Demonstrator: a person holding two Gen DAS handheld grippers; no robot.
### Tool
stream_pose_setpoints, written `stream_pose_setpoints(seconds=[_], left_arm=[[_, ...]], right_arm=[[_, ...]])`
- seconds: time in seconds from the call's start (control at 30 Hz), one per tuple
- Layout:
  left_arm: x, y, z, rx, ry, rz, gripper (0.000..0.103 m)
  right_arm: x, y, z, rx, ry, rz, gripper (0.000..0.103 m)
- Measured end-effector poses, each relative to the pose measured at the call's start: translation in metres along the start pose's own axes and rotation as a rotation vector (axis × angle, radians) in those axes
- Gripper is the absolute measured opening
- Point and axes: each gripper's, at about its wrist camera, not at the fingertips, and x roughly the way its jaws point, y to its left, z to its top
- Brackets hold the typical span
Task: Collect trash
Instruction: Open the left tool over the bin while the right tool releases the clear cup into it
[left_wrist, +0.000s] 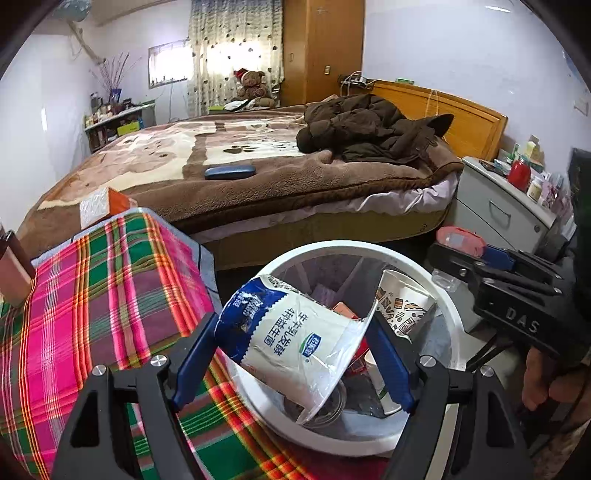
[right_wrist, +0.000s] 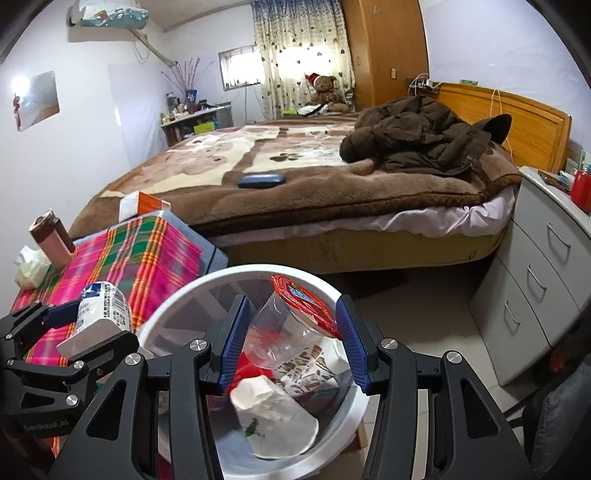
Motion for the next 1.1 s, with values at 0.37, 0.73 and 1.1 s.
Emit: stream_pose_setpoints(seconds=[0.37, 0.73, 1.1], left_arm=[[0.003, 0.000, 0.003, -0.014, 0.011, -0.001, 0.085], [-0.008, 0.009, -0.001, -0.059, -0.009, 0.008, 0.089], [-0.032, 0.020, -0.009, -0.094, -0.039, 0.023, 0.089]], right_arm=[[0.010, -0.002, -0.004, -0.016, 0.048, 0.021, 0.052], [0.001, -0.004, -0.003, 0.012, 0.011, 0.012, 0.065], [-0.020, 0.010, -0.009, 0.011, -0.036, 0.024, 0.065]])
